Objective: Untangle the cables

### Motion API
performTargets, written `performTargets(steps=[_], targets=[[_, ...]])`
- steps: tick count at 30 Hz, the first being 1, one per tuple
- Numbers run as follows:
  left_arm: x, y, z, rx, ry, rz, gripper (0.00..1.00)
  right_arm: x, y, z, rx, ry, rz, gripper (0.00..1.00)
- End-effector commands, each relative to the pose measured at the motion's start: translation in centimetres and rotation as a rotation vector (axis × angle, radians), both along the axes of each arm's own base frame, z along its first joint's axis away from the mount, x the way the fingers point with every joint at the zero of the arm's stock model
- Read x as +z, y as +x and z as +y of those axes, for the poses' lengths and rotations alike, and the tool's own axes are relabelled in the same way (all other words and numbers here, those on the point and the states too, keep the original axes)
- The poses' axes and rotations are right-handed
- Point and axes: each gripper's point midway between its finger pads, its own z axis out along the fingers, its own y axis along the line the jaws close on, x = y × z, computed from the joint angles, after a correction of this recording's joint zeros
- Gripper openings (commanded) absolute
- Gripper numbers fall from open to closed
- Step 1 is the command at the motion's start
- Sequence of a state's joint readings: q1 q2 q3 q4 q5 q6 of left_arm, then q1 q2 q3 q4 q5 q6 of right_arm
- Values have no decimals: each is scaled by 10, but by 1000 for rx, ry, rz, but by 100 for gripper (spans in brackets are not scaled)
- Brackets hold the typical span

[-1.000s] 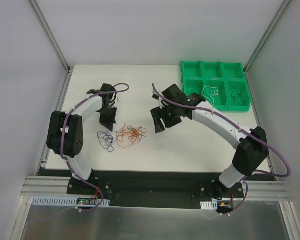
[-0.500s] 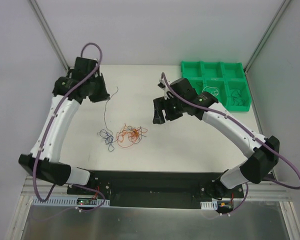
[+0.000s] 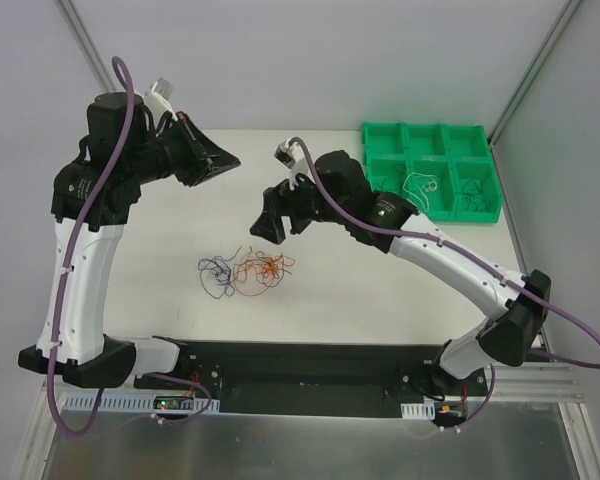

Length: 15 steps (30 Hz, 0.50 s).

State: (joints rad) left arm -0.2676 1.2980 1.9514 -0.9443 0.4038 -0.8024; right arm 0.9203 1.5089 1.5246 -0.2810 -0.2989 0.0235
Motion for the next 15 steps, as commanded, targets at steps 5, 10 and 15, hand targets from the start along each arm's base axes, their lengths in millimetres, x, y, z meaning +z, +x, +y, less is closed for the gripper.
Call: performTargets(steps=[5, 10, 15], targets=[[-113, 0, 11, 29, 134, 225, 49, -64, 17, -28, -135, -161, 145, 78], [-210, 1, 3, -89, 228, 416, 57, -126, 6, -44, -148, -295, 312, 65], [-264, -1, 0, -99, 259, 530, 47, -172, 6, -35, -137, -329, 415, 42]])
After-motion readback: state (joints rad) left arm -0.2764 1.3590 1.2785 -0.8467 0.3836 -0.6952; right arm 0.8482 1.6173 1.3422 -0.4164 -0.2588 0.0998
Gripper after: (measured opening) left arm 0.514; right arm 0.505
